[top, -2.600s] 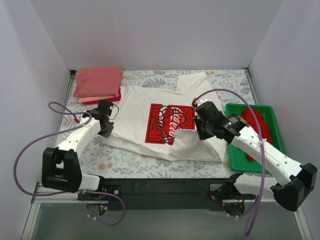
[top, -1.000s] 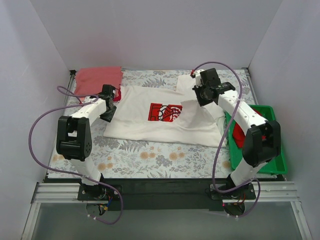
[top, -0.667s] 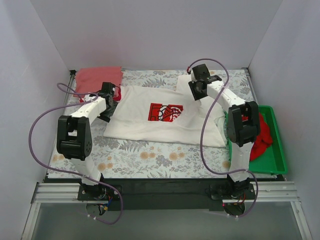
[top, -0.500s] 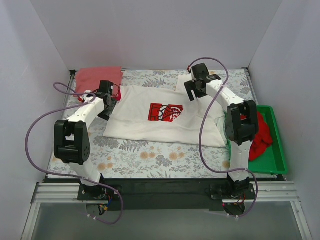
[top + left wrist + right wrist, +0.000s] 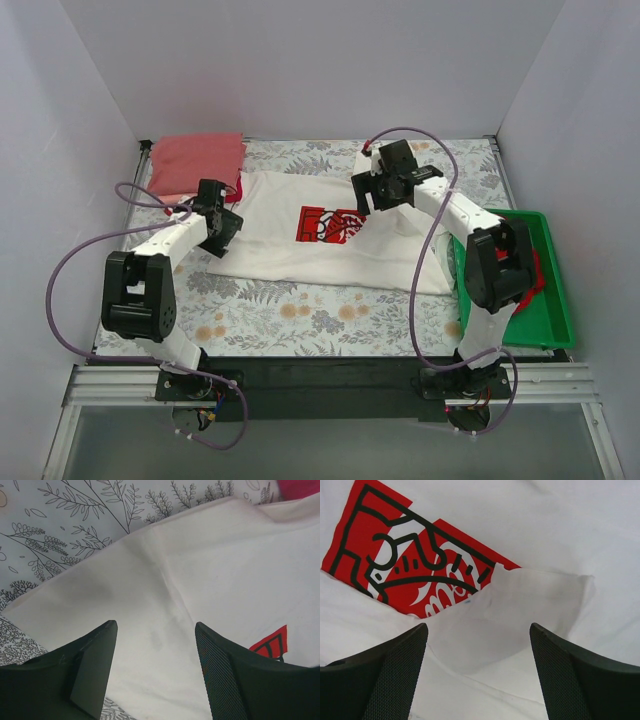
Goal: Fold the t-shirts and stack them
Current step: Fold the tshirt
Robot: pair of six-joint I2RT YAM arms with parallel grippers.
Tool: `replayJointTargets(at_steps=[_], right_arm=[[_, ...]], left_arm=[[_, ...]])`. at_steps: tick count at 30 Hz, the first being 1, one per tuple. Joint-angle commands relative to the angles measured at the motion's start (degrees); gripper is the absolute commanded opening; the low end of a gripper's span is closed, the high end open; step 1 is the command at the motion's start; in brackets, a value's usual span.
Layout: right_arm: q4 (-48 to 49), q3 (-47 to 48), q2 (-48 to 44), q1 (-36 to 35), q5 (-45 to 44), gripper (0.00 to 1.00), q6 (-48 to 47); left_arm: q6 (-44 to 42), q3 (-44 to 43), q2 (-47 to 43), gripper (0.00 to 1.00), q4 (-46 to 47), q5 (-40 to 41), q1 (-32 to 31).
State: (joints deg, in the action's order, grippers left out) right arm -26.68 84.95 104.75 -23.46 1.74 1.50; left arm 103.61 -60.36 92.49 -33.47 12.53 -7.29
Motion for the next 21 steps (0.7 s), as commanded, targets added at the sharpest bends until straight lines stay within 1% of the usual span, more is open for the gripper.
replayJointTargets(at_steps=[1, 2, 3, 4, 5, 8, 11, 14, 15, 18, 21], right_arm=[[2.33, 2.14, 4.83, -0.35, -0.32, 0.88, 3.16], [2.33, 2.85, 5.89, -0.44, -0.68, 0.84, 3.25], [2.33, 3.55, 6.77, -0.44, -0.77, 0.75, 3.6], [2.16, 5.04, 8.61, -0.36, -0.51, 0.71, 3.69], [2.07, 5.57, 9.33, -0.44, -0.33, 0.69, 3.86], [2.07, 7.33, 11.88, -0.44, -0.59, 0.67, 4.57], [2.15, 8.91, 13.9, -0.44, -1.3, 0.61, 4.92], [2.07, 10.76, 16.01, -0.36, -1.47, 0.48, 5.53], [2.07, 11.11, 16.45, -0.44, -3.39, 0.41, 5.88], [1.89, 11.91, 17.42, -0.44, -5.16, 0.31, 6.59], [0.49, 13.22, 18.12, -0.44, -6.92, 0.31, 6.68]], left_arm=[[-2.8, 1.64, 0.24, 0.63, 3.59, -2.34, 0.08], [-2.89, 1.91, 0.76, 0.63, 3.85, -2.34, 0.08], [-3.15, 2.0, 0.94, 0.63, 4.03, -2.34, 0.08], [-3.33, 2.35, 1.29, 0.63, 4.03, -2.43, 0.08], [-3.5, 2.52, 1.55, 0.63, 4.03, -2.25, 0.08], [-3.59, 3.05, 2.34, 0.63, 3.94, -2.34, 0.08], [-3.77, 3.32, 2.96, 0.63, 4.12, -2.17, 0.08], [-3.94, 3.49, 3.66, 0.63, 4.12, -1.9, 0.08], [-3.94, 3.58, 3.84, 0.63, 4.12, -1.9, 0.08], [-4.12, 3.76, 3.84, 0.63, 3.94, -1.55, 0.08], [-4.3, 3.84, 3.67, 0.63, 3.68, -0.85, 0.08]])
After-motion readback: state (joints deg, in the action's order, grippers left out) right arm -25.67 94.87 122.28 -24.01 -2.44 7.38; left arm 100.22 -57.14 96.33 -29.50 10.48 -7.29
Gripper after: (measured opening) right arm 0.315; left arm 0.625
